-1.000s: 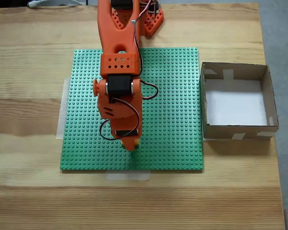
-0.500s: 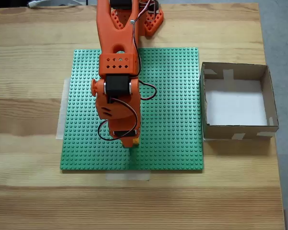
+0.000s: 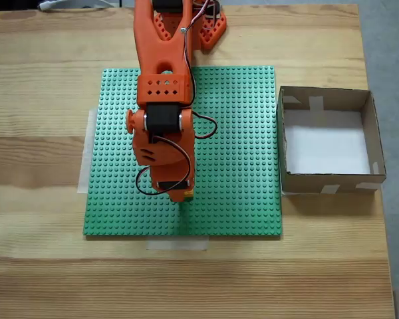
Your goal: Pick the yellow lego block and put it in the box.
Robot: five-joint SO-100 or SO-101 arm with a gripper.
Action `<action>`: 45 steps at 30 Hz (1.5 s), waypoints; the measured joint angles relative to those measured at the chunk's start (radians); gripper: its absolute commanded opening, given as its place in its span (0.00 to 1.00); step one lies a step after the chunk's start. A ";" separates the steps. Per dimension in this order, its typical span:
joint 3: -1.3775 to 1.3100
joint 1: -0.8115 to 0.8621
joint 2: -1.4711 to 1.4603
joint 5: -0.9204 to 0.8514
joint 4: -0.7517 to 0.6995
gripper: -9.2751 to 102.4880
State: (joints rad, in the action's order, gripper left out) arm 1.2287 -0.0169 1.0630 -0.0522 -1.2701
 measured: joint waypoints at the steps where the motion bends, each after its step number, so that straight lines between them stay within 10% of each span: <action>1: 0.000 0.000 0.000 -0.003 0.000 0.13; 28: 0.087 0.017 0.456 -0.015 -0.150 0.13; 45: 0.267 -0.311 0.942 0.067 -0.325 0.09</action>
State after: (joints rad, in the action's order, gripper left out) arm 1.4956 -0.3283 2.0049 0.0153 -1.5953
